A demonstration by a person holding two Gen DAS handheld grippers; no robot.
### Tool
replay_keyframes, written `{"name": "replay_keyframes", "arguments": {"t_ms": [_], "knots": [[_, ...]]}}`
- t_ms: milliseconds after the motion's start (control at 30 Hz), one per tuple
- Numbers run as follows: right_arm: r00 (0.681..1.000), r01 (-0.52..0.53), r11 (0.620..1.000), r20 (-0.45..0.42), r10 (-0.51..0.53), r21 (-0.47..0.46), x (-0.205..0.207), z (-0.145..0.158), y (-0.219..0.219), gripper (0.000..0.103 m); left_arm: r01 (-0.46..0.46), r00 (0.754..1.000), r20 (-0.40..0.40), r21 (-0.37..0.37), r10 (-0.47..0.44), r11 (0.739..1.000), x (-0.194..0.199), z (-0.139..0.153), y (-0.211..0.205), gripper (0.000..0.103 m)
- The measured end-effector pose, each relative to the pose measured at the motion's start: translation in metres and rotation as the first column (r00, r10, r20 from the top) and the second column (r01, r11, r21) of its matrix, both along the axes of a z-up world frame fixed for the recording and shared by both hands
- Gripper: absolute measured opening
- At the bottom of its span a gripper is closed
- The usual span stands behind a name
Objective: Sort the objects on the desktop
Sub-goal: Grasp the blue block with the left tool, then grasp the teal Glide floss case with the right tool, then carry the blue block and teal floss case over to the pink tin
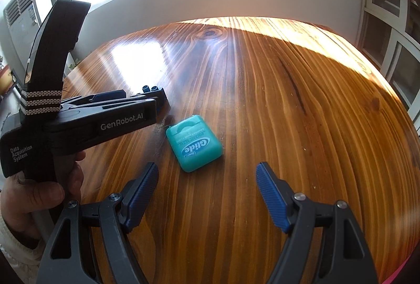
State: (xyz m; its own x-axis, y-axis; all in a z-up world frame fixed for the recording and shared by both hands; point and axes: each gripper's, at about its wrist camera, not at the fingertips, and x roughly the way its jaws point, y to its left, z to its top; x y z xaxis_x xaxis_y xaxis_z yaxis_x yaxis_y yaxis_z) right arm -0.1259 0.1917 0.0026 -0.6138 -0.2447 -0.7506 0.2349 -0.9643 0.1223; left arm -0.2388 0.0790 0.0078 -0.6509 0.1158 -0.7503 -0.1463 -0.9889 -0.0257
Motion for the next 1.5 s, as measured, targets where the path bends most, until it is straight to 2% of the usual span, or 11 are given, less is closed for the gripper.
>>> {"name": "replay_keyframes", "arguments": {"t_ms": [167,200,233,333,600,700,833,900,1100,1267,1500], "knots": [[1.000,-0.014,1.000,0.014,0.014,0.001,-0.011,-0.004,-0.004,0.080,0.011,1.000,0.012,0.006,-0.012,1.000,-0.010,-0.002,0.001,0.067],[1.000,-0.017,1.000,0.019,0.017,-0.001,-0.014,-0.004,-0.005,0.080,0.013,1.000,0.015,0.007,-0.013,1.000,-0.012,-0.003,0.000,0.062],[1.000,-0.021,1.000,0.020,0.021,-0.003,-0.015,-0.004,-0.006,0.080,0.016,1.000,0.022,0.009,-0.016,1.000,-0.013,-0.004,-0.001,0.049],[0.999,-0.036,0.999,0.015,0.036,0.013,-0.020,-0.004,-0.010,0.080,0.007,1.000,0.026,-0.014,-0.006,1.000,-0.014,-0.005,-0.002,0.035],[0.998,-0.050,0.995,0.031,0.047,0.081,-0.032,-0.009,-0.021,0.079,-0.058,0.998,0.000,-0.025,0.058,0.998,-0.008,0.000,-0.012,0.034],[0.999,-0.044,0.991,0.017,0.042,0.126,-0.031,-0.010,-0.022,0.067,-0.071,0.997,-0.008,-0.022,0.070,0.997,-0.006,0.002,-0.014,0.034],[0.998,-0.060,0.989,0.006,0.060,0.137,-0.026,-0.008,-0.026,0.050,-0.067,0.998,-0.011,-0.024,0.067,0.997,-0.003,0.003,-0.013,0.034],[0.998,-0.064,0.988,0.003,0.064,0.141,-0.023,-0.008,-0.026,0.046,-0.066,0.998,-0.016,-0.028,0.066,0.997,-0.003,0.003,-0.012,0.034],[0.999,-0.051,0.992,0.005,0.051,0.113,-0.008,-0.003,-0.017,0.045,-0.065,0.997,-0.032,-0.027,0.064,0.998,0.002,0.007,-0.008,0.034],[0.999,-0.024,0.997,-0.037,0.027,0.075,0.021,0.015,-0.008,0.044,-0.040,0.997,-0.062,-0.017,0.039,0.999,0.015,0.019,-0.001,0.034],[0.998,0.001,0.999,-0.060,0.001,0.038,0.064,0.025,0.005,0.037,0.013,0.996,-0.094,0.011,-0.012,1.000,0.041,0.036,0.011,0.034]]}}
